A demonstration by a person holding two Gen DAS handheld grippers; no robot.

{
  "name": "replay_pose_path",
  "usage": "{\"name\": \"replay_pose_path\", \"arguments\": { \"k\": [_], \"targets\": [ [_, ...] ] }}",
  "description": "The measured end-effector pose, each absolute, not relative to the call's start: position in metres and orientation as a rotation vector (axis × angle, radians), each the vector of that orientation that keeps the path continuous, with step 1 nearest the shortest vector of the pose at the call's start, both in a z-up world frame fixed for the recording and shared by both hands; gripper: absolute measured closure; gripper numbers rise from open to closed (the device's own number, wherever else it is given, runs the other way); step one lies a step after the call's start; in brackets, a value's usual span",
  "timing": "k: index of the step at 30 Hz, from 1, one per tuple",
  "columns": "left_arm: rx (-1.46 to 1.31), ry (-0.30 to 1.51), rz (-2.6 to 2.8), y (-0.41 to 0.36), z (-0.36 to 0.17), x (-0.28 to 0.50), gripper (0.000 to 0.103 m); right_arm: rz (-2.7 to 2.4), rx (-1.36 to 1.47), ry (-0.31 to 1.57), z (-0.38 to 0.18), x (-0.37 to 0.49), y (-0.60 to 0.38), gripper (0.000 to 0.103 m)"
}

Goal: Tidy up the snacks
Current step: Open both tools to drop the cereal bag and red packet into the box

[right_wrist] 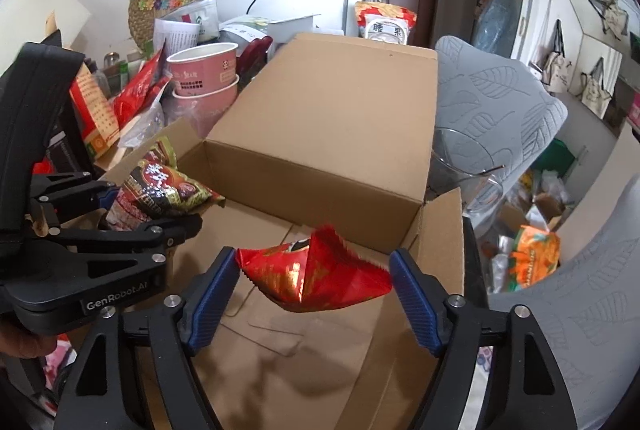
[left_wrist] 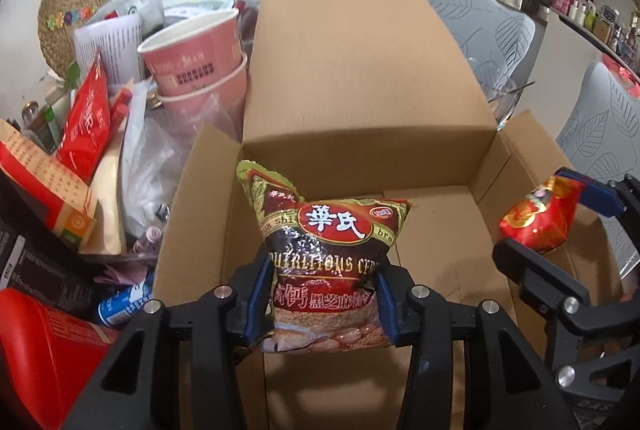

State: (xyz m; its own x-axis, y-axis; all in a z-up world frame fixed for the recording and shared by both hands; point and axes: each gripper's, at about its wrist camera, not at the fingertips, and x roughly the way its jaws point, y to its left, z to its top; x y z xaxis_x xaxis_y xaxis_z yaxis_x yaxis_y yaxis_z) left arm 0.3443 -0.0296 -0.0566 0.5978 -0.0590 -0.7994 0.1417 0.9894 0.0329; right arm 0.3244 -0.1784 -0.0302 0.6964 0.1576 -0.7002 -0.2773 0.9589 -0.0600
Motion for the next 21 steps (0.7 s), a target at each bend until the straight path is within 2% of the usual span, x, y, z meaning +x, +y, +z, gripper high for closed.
{"name": "replay_pose_path", "arguments": {
  "k": [2, 4, 5, 21],
  "targets": [
    [0.108, 0.933, -0.096, -0.031, -0.060, 0.344, 0.048, 0.239, -0.169, 0.770, -0.031, 0.324, -0.178, 0.020],
    [0.115, 0.920, -0.085, -0.031, -0.059, 0.342, 0.028, 0.229, -0.171, 0.771, -0.031, 0.324, -0.178, 0.015],
    [0.120, 0.908, -0.075, -0.032, -0.057, 0.340, 0.024, 0.224, -0.172, 0.768, -0.031, 0.323, -0.179, 0.015],
    [0.114, 0.788, -0.065, -0.027, -0.001, 0.298, 0.023, 0.206, -0.184, 0.686, 0.012, 0.287, -0.178, 0.015]
  ]
}}
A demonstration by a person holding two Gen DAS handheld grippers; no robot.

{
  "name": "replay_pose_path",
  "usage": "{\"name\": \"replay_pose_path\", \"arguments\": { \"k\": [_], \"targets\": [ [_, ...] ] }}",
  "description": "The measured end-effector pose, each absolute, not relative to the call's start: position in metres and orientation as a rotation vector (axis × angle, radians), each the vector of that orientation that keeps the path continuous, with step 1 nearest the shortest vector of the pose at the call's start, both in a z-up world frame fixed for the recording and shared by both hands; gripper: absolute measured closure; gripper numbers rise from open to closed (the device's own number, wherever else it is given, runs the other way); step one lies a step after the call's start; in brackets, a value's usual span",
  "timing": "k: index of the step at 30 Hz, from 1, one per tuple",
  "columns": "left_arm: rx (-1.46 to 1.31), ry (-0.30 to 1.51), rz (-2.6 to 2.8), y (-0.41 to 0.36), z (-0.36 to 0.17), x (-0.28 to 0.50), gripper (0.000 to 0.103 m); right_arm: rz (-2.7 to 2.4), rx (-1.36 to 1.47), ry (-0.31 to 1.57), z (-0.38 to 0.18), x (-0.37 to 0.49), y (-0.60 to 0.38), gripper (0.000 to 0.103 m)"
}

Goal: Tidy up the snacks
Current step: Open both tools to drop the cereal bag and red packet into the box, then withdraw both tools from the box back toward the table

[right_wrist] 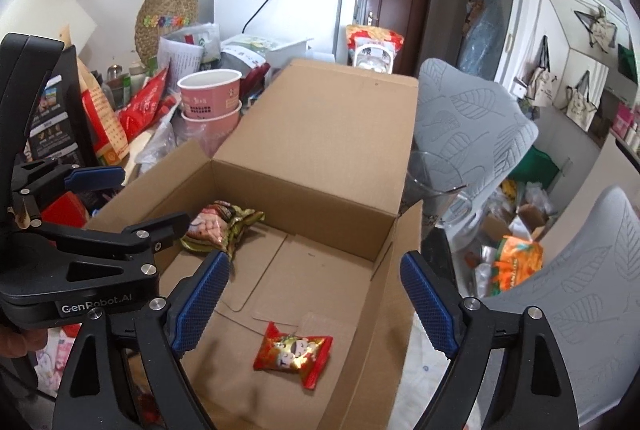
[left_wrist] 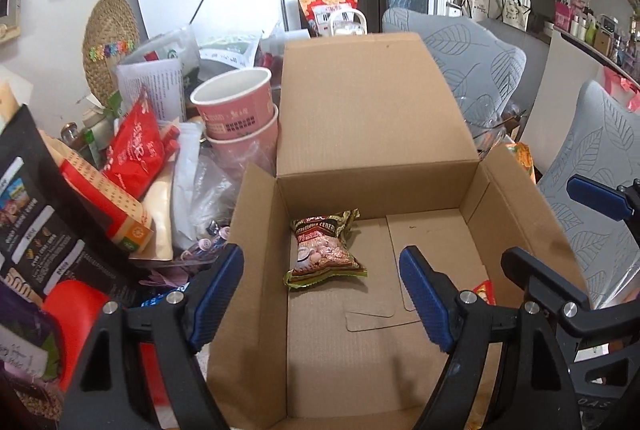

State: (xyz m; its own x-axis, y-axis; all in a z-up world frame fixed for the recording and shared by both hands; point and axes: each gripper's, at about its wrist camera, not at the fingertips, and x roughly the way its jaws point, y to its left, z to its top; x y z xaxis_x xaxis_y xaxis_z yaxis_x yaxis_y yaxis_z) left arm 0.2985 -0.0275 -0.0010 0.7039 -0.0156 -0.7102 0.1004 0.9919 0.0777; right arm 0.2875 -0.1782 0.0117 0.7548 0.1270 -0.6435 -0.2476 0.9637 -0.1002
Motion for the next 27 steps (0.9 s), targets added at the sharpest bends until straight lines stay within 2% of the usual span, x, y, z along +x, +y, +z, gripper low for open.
{"name": "replay_pose_path", "arguments": {
  "k": [16, 27],
  "targets": [
    [0.098, 0.629, -0.067, -0.023, 0.077, 0.221, 0.023, 0.192, -0.163, 0.542, 0.085, 0.217, -0.183, 0.015],
    [0.094, 0.549, -0.083, -0.023, 0.109, 0.161, 0.023, 0.183, -0.152, 0.464, 0.116, 0.158, -0.190, 0.015]
  ]
}}
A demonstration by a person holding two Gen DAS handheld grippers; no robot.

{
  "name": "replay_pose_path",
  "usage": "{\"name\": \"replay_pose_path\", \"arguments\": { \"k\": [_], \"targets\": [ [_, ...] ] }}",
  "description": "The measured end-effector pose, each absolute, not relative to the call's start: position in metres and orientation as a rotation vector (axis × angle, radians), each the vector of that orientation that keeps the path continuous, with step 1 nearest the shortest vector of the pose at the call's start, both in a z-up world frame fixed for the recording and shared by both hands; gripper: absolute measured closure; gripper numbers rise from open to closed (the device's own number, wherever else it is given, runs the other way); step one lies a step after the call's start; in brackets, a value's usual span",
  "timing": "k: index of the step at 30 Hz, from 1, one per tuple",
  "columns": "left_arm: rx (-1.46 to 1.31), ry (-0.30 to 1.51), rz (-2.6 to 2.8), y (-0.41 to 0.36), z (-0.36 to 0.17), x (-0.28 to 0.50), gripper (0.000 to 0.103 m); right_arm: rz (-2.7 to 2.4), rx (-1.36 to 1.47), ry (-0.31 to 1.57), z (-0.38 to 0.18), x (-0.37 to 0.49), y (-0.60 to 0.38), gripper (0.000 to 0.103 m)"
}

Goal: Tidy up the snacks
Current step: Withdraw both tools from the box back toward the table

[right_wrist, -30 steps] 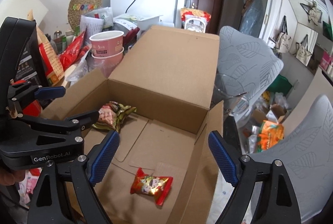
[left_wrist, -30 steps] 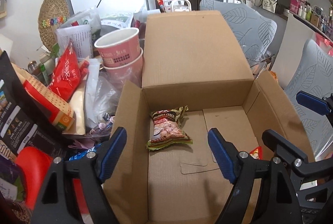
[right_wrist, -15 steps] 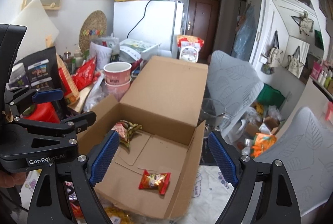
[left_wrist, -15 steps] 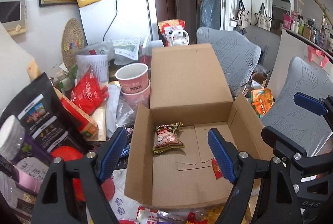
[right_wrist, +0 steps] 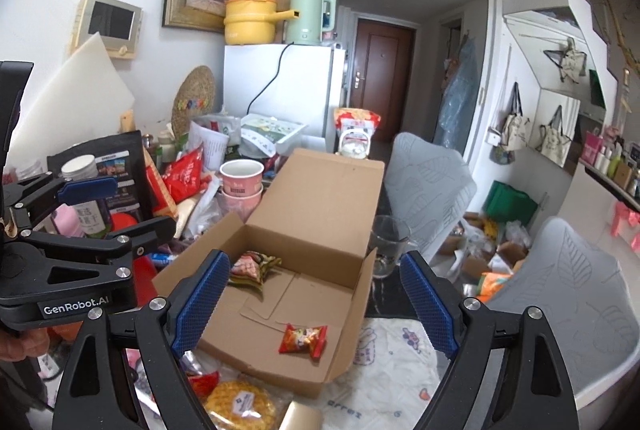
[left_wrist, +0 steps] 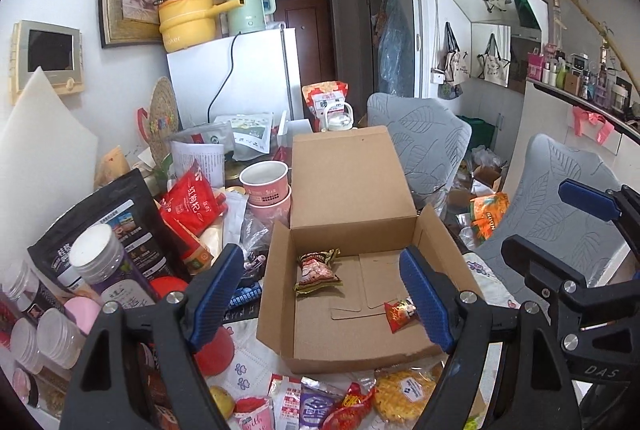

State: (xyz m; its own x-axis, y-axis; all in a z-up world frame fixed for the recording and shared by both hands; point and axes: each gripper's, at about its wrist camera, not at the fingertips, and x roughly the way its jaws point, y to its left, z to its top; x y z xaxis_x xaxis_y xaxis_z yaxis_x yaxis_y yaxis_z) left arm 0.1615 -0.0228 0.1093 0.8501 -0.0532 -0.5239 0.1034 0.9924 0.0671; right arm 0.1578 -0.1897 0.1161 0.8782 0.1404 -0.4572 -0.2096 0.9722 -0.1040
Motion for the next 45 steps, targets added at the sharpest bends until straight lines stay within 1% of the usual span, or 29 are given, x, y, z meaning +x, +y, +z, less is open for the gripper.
{"name": "replay_pose_path", "arguments": {
  "k": [8, 17, 32, 45],
  "targets": [
    [0.103, 0.515, -0.105, -0.028, 0.117, 0.118, 0.022, 0.174, -0.137, 0.439, 0.121, 0.119, -0.197, 0.015],
    [0.112, 0.506, -0.150, -0.038, 0.106, 0.079, 0.022, 0.152, -0.119, 0.444, 0.109, 0.085, -0.205, 0.015],
    [0.122, 0.559, -0.206, -0.045, 0.059, 0.044, 0.022, 0.136, -0.059, 0.518, 0.054, 0.046, -0.219, 0.015],
    [0.123, 0.671, -0.277, -0.049, 0.005, 0.034, 0.022, 0.115, -0.019, 0.621, -0.001, 0.033, -0.233, 0.015]
  ]
}}
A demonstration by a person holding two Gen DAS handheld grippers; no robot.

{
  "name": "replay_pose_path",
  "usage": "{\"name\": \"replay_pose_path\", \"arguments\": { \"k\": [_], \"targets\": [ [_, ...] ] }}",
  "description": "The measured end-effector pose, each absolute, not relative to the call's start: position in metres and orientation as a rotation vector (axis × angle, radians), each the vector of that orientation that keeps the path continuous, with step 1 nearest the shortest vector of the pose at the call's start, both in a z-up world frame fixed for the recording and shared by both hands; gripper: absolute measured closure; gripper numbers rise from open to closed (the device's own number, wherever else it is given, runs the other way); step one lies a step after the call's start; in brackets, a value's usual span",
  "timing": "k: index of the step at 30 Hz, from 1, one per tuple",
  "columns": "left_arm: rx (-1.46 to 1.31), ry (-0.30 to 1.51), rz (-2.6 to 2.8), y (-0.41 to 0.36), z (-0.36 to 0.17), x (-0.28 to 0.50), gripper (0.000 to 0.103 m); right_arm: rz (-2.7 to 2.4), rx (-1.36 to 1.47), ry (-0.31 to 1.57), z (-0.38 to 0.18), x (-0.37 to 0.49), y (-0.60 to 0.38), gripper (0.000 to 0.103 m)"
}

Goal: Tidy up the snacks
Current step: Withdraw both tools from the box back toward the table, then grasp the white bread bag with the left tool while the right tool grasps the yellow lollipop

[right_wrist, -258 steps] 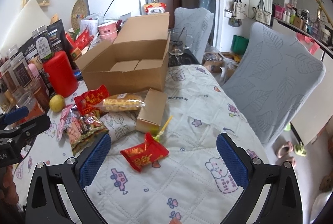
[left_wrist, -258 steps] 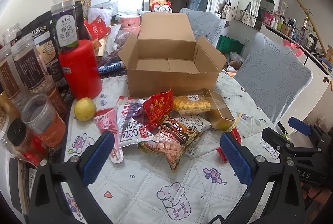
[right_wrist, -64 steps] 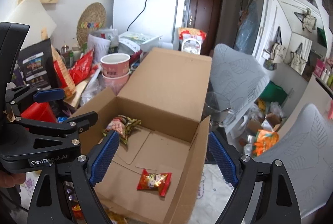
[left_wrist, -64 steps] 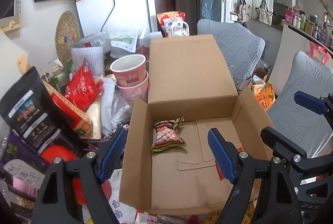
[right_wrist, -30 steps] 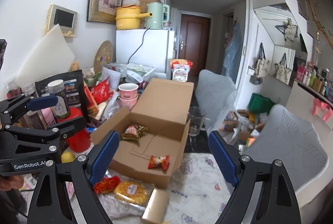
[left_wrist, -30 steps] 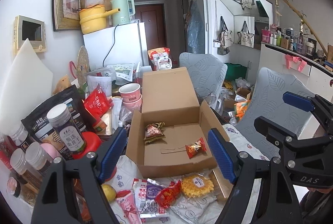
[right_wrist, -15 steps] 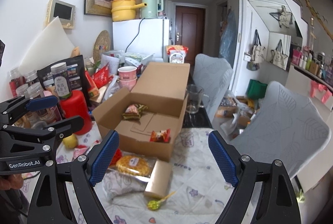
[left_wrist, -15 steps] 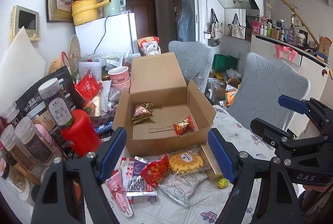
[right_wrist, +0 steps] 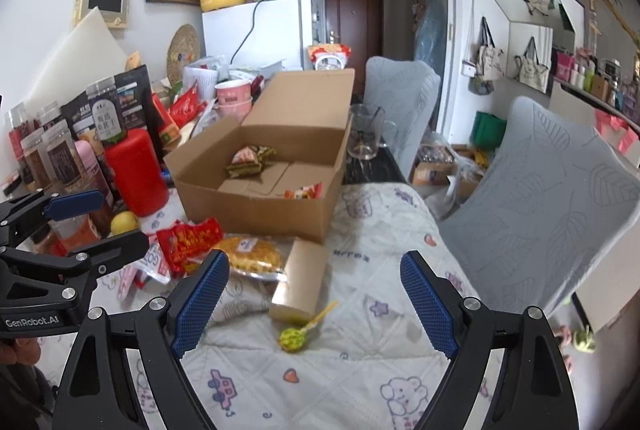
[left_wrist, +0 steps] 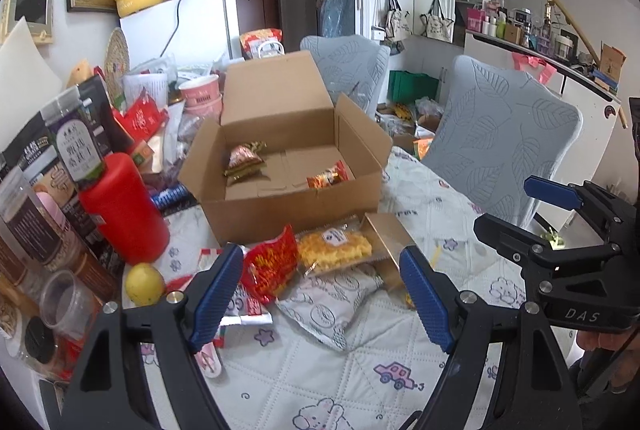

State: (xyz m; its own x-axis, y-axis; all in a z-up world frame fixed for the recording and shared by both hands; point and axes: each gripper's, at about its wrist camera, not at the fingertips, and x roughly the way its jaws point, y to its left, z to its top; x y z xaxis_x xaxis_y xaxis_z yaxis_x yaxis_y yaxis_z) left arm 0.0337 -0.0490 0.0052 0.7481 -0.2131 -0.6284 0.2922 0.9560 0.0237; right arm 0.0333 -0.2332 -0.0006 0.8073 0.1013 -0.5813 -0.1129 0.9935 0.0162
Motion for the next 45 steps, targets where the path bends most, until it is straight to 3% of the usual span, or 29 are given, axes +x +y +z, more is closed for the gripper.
{"name": "replay_pose_path", "arguments": {
  "k": [21, 39, 42, 45],
  "targets": [
    [0.111, 0.853, -0.363, -0.056, -0.072, 0.058, 0.022, 0.127, 0.019, 0.810, -0.086, 0.053, -0.235, 0.015],
    [0.120, 0.944, -0.418, -0.059, -0.112, 0.109, 0.023, 0.206, 0.054, 0.915, -0.121, 0.085, -0.227, 0.034],
    [0.137, 0.949, -0.428, -0.062, -0.115, 0.113, 0.023, 0.211, 0.040, 0.919, -0.122, 0.087, -0.224, 0.041],
    [0.167, 0.958, -0.430, -0.066, -0.119, 0.115, 0.023, 0.203, 0.026, 0.917, -0.122, 0.088, -0.222, 0.056]
  ]
}}
